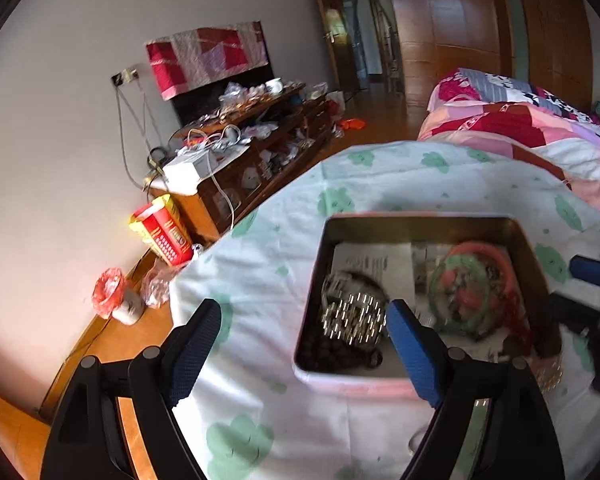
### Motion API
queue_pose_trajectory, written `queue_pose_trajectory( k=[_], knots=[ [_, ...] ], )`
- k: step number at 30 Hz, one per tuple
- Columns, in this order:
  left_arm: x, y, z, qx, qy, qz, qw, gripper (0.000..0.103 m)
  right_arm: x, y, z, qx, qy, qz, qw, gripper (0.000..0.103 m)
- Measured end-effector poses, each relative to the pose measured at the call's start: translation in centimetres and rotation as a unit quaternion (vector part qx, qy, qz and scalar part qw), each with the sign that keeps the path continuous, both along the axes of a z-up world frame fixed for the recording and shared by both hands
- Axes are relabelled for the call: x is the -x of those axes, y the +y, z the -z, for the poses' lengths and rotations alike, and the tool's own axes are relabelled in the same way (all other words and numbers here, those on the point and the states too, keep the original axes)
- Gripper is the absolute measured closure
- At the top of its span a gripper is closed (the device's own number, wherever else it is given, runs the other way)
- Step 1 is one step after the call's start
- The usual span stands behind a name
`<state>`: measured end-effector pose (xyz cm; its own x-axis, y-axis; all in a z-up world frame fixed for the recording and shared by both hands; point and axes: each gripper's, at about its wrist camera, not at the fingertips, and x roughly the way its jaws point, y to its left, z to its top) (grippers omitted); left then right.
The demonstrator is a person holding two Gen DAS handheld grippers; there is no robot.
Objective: Organize jewelry
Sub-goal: 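Open both tools to drop the bead chain and red charm into the tin, then grasp the silver ring on the sheet with the left tool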
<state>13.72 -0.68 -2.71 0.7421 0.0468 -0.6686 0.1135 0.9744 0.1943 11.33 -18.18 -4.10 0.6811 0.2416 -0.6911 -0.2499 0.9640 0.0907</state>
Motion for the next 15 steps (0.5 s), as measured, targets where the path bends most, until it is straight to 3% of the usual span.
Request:
queue_pose_trajectory(
  k=[15],
  knots=[
    [3.9, 1.0, 2.5, 0.006, 0.015, -0.024, 0.9996, 0.018, 2.9, -2.2, 1.7, -0.018, 0.011, 0.038, 0.999, 0.040]
  ],
)
